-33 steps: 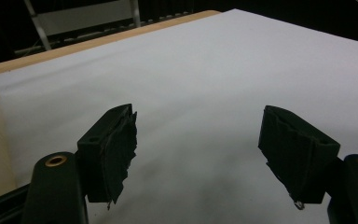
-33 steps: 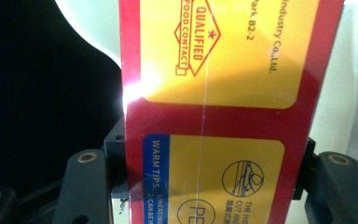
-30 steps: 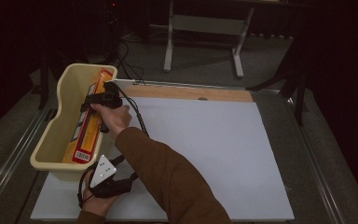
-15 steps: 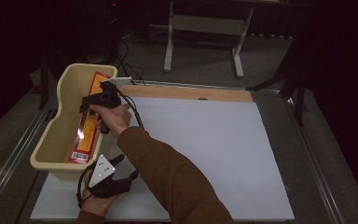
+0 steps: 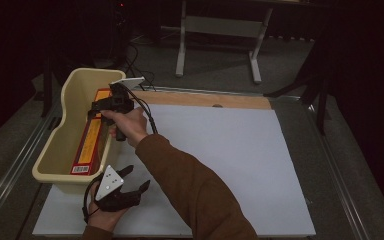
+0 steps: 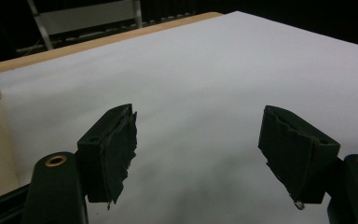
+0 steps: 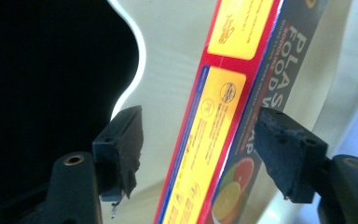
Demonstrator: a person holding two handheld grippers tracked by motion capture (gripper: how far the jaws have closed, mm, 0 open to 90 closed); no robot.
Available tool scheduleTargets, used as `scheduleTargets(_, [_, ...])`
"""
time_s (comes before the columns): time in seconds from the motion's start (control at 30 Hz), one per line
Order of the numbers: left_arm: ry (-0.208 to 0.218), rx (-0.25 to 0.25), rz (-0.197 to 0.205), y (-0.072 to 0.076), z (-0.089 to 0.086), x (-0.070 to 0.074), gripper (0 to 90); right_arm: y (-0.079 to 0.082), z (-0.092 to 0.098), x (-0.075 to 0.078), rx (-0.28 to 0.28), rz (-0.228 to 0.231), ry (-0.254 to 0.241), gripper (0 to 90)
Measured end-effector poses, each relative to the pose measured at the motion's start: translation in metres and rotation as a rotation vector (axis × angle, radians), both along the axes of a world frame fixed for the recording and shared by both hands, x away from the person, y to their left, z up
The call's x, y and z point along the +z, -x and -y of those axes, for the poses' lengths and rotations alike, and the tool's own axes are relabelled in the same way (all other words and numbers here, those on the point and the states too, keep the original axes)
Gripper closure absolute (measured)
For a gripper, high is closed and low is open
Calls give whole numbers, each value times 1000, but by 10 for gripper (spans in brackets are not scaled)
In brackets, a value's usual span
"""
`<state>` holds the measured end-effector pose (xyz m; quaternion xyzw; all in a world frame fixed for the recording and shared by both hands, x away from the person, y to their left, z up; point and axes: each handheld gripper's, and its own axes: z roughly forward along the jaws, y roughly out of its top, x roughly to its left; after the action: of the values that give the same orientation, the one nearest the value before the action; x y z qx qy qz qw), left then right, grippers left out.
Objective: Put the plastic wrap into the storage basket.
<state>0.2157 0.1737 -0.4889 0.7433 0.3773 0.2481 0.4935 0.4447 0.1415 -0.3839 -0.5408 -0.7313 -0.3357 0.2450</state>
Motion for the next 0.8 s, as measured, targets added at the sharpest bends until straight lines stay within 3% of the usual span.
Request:
scheduleTargets(0.07, [-1, 1, 0, 0, 0, 0, 272, 1, 2, 2, 50, 30, 11, 349])
scheduleTargets(0.13, [-2, 2, 1, 0, 0, 0, 272, 5, 5, 6, 96, 112, 47, 354])
scheduleTargets(0.33, [-9, 6, 0, 0, 0, -1, 272, 14, 16, 17, 139, 271, 69, 393])
scheduleTargets(0.37, [-9, 6, 0, 0, 0, -1, 272, 14, 16, 17, 139, 271, 69, 393])
scheduleTargets(0.4, [-13, 6, 0, 0, 0, -1, 272, 16, 19, 20, 157, 316, 91, 410])
scheduleTargets(0.47, [-19, 7, 0, 0, 0, -1, 272, 21, 32, 27, 228, 450, 140, 418])
scheduleTargets(0.5, [-17, 8, 0, 0, 1, -1, 272, 21, 32, 27, 228, 450, 140, 418])
scheduleTargets(0.53, [-17, 10, 0, 0, 1, -1, 272, 24, 41, 28, 253, 520, 159, 406])
scheduleTargets(0.6, [-17, 12, 1, 0, 1, -1, 272, 25, 44, 28, 261, 547, 166, 403])
scheduleTargets(0.73, [-18, 14, 1, -1, 1, -2, 272, 30, 70, 26, 300, 672, 209, 357])
scheduleTargets(0.77, [-19, 15, 1, -1, 1, -2, 272, 32, 83, 23, 299, 700, 216, 346])
scheduleTargets(0.8, [-20, 16, 1, -1, 1, -2, 272, 32, 83, 23, 299, 700, 216, 346])
